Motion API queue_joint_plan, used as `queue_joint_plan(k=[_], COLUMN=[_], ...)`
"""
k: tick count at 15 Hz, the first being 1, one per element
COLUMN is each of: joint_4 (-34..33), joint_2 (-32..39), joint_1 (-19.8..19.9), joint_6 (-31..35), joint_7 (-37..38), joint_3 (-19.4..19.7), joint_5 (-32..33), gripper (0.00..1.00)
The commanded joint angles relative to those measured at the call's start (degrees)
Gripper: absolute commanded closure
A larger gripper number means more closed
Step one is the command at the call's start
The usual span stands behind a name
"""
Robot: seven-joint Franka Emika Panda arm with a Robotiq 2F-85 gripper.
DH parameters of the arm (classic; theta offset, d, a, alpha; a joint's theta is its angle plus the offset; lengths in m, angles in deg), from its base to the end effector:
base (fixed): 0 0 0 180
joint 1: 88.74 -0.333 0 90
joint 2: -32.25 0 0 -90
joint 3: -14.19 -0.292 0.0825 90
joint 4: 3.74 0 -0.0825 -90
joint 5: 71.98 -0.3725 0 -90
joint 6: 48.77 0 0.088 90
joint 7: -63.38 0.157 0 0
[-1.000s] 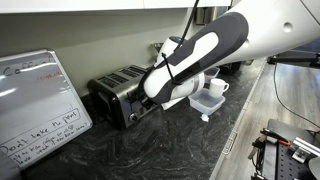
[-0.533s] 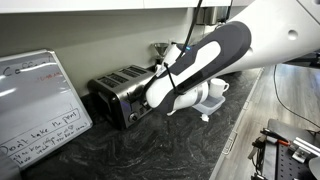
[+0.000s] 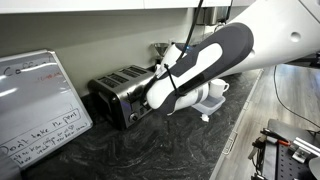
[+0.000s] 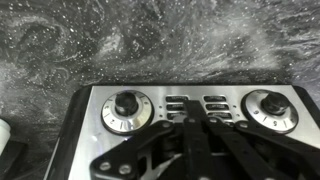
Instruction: Turn on the toaster
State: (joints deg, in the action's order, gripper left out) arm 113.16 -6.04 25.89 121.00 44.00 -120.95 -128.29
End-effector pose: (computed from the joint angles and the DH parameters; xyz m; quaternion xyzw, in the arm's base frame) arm 0.5987 0.1759 0.1997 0.9615 -0.0046 0.2749 0.0017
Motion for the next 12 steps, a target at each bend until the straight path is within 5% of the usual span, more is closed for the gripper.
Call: queue_joint_plan(k=[1, 12], joint_4=[0.28, -0.25], joint_2=[0.29, -0.24], joint_1=[-2.36, -4.3], joint_6=[-1.36, -4.32], joint_7=[2.68, 5.49], joint_3=[3.85, 7.35], joint_5=[2.54, 4.87], gripper=[1.0, 1.0])
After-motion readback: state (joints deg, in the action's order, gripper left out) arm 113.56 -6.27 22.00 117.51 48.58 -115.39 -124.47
